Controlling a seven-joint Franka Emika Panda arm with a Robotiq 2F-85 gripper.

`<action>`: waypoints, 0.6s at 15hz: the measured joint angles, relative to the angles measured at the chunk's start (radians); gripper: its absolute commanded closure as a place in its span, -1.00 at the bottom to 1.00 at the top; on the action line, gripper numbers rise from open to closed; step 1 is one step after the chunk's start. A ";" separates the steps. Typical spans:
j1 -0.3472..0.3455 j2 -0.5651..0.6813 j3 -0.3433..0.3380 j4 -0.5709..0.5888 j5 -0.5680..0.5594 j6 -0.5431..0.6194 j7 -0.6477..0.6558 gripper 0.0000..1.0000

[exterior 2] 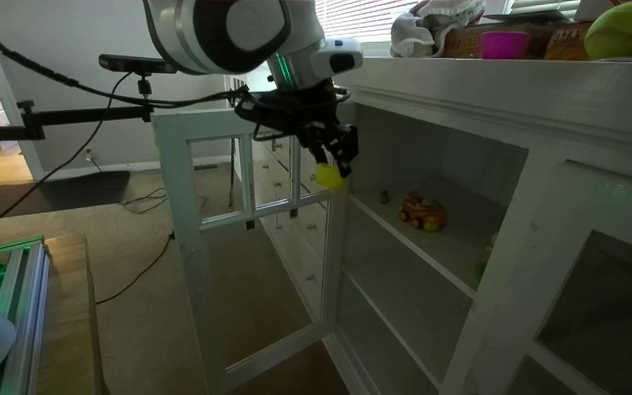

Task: Remove the yellow bowl from the cabinet

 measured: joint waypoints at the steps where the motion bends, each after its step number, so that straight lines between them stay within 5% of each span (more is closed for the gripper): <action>1: -0.008 -0.024 0.046 0.002 0.032 -0.023 -0.010 0.29; 5: 0.013 -0.084 0.148 0.052 0.231 -0.075 -0.129 0.29; 9: 0.028 -0.146 0.136 0.142 0.360 -0.122 -0.218 0.29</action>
